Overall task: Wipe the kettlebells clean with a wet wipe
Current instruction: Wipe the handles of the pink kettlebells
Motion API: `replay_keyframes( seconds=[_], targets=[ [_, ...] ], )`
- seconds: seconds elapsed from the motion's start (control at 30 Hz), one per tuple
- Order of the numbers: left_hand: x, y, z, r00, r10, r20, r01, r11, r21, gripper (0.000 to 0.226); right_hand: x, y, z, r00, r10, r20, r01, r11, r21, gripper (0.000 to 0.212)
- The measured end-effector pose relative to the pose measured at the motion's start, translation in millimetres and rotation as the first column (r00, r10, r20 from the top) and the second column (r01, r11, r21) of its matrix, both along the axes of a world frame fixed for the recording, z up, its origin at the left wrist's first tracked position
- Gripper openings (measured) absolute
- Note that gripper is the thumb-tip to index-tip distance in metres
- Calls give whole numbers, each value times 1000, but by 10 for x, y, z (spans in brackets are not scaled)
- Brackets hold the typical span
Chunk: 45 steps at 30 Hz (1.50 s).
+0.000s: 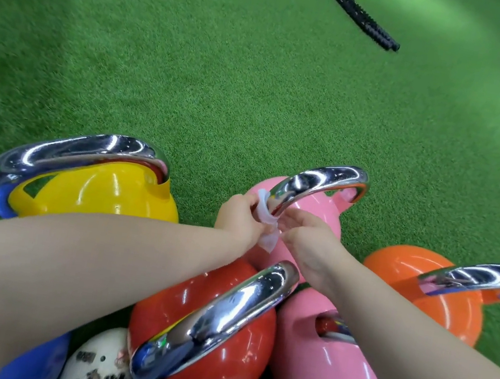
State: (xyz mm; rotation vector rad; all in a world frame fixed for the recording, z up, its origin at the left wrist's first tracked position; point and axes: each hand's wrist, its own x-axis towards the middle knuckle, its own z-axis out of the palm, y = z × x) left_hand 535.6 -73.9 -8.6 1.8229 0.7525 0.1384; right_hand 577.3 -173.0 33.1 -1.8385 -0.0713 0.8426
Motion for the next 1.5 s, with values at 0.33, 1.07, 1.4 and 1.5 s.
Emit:
replay_keyframes(
  seconds=[0.33, 1.07, 1.4, 1.5],
  targets=[
    [-9, -135, 60, 990, 123, -64, -136, 948, -287, 13, 215, 10, -12, 958, 251, 140, -208, 943, -261, 69],
    [269, 322, 359, 788, -602, -128, 596, 799, -86, 34, 10, 41, 155, 919, -228, -323, 261, 963, 63, 61],
    [411, 380, 518, 700, -681, -217, 684, 726, -72, 32, -35, -2, 279, 878, -244, -413, 328, 933, 145, 62],
    [416, 325, 514, 759, -633, -150, 637, 770, -28, 26, -2, -25, 352, 860, -276, -429, 379, 909, 176, 63]
  ],
)
